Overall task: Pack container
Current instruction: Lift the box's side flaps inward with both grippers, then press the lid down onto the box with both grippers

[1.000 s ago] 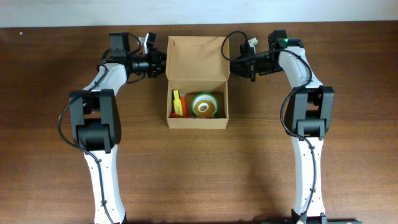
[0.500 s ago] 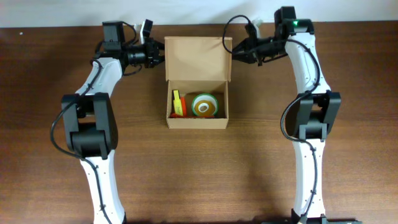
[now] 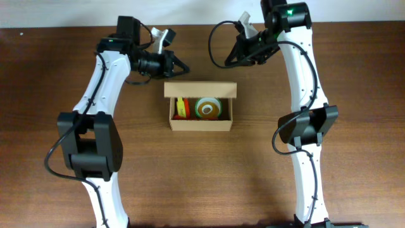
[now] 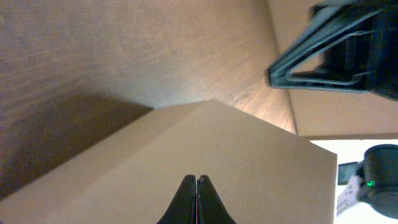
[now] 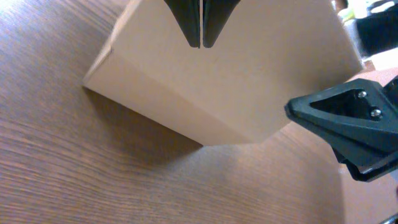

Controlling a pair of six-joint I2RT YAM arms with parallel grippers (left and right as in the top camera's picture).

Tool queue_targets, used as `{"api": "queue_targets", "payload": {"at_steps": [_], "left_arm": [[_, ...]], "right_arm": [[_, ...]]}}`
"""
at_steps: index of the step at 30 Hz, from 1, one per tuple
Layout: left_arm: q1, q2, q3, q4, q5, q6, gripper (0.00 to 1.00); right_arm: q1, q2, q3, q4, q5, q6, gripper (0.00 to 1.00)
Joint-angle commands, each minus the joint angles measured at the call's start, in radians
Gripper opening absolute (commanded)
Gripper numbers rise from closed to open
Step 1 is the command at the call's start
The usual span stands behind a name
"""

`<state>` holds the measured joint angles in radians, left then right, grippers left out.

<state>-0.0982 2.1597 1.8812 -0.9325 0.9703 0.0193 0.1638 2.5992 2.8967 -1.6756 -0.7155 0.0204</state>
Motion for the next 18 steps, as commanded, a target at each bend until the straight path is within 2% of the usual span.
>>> {"api": "queue_targets", "payload": {"at_steps": [1, 5, 8, 13, 16, 18], "left_arm": [[0.006, -0.035, 0.003, -0.046, -0.045, 0.056, 0.02], [0.006, -0.036, 0.003, -0.198, -0.090, 0.138, 0.02], [-0.005, -0.039, 0.003, -0.317, -0.153, 0.197, 0.02], [-0.080, -0.113, 0.003, -0.427, -0.446, 0.213, 0.02], [-0.123, -0.200, 0.003, -0.439, -0.667, 0.145, 0.02], [-0.150, -0.247, 0.003, -0.457, -0.755, 0.135, 0.02]], "right_arm": [[0.021, -0.089, 0.029, -0.020, 0.106, -0.012, 0.04], [0.090, -0.156, -0.003, -0.023, 0.222, 0.025, 0.04], [0.148, -0.219, -0.111, -0.023, 0.311, 0.040, 0.04], [0.262, -0.371, -0.380, -0.023, 0.573, 0.074, 0.03], [0.294, -0.407, -0.430, -0.023, 0.604, 0.074, 0.04], [0.295, -0.407, -0.450, -0.023, 0.604, 0.089, 0.04]]}}
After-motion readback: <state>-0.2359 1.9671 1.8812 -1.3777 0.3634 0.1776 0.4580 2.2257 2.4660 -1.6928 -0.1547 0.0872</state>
